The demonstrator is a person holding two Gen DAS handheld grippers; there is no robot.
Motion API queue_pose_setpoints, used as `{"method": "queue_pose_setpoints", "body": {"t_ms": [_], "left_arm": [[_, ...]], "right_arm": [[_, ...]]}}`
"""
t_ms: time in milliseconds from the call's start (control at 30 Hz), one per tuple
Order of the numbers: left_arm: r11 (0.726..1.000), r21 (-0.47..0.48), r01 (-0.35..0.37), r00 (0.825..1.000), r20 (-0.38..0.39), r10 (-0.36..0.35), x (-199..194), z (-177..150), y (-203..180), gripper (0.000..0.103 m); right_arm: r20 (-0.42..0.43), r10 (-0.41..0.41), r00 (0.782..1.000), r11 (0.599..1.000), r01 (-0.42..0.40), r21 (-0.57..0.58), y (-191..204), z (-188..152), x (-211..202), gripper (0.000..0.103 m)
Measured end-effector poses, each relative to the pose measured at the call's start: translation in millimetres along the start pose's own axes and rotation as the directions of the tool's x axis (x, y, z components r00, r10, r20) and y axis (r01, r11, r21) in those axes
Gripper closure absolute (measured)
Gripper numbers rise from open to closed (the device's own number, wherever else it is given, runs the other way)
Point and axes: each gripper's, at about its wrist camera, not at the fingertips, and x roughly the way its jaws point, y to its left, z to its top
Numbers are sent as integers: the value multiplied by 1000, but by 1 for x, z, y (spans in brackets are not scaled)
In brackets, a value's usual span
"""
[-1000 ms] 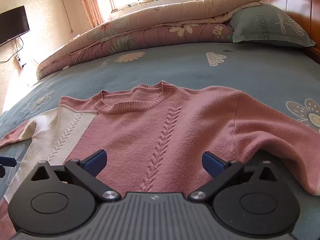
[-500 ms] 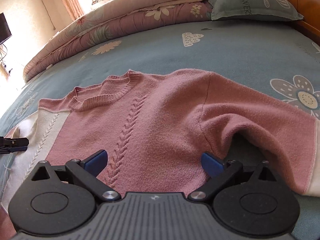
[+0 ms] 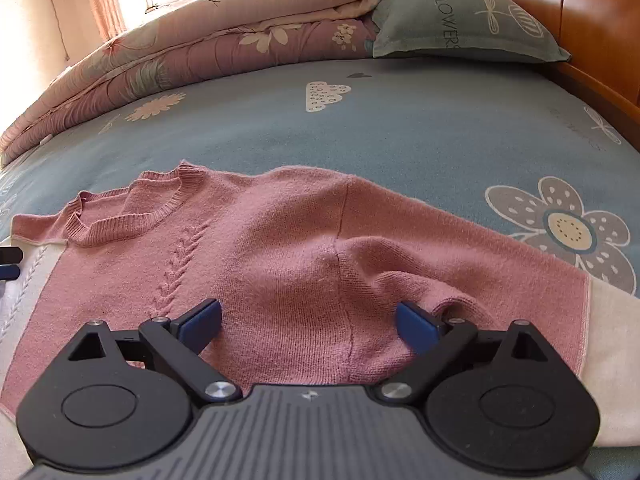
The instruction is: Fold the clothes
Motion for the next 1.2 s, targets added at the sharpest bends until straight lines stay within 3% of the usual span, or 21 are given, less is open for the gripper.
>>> {"method": "queue_pose_setpoints", "body": {"t_ms": [133,200,267,333,433,500,533,633,733,833,900,967,1033,1067,1100,1200], "left_arm": [[988,64,139,990,-9,-139,-3,9,-23,16],[974,82,211,977,-43,-208,9,16,-34,14],[967,63,246,966,-101,-239,32,23,-39,14],[986,30,165,980,-117,-160,51,25,-35,15],[994,37,98,994,-56,-96,56,28,-22,15],[997,81,-5,1000,-17,6,55,32,-19,15],[993,104,-56,998,4,55,55,34,-16,16],[991,117,-63,998,-1,64,59,39,-12,15],[975,164,-147,989,-6,150,66,45,-23,15],[970,172,-172,983,-35,180,66,50,-33,16],[979,157,-127,991,-31,134,50,49,-36,15],[983,172,-62,997,-34,69,38,45,-39,14],[986,166,23,995,-99,-6,37,41,-40,12],[986,163,34,993,-119,-15,39,39,-39,12],[985,171,0,992,-124,21,42,36,-36,12],[966,218,-139,982,-96,163,45,28,-10,16]], "right_arm": [[78,52,996,998,-49,-38,13,11,-22,0],[65,129,989,990,-125,-68,28,25,-19,0],[39,98,994,991,-94,-93,32,31,-2,0],[15,58,998,992,-56,-117,34,35,15,0],[-20,-4,1000,988,1,-154,37,42,41,0],[-41,-47,998,983,38,-179,39,47,58,0],[-52,-68,996,980,57,-192,40,49,67,0],[-55,-101,993,986,92,-142,28,57,86,0],[-47,-114,992,991,110,-79,16,68,95,0],[-80,-122,989,990,116,-75,17,76,93,0],[-79,-71,994,994,64,-83,22,78,74,0],[-84,46,995,997,-51,-60,27,78,57,0],[-147,206,967,978,-210,-5,33,76,54,0],[-187,239,953,970,-242,7,37,72,60,0],[-224,260,939,965,-263,16,40,69,66,0],[-215,160,963,982,-177,-63,29,55,66,0]]}}
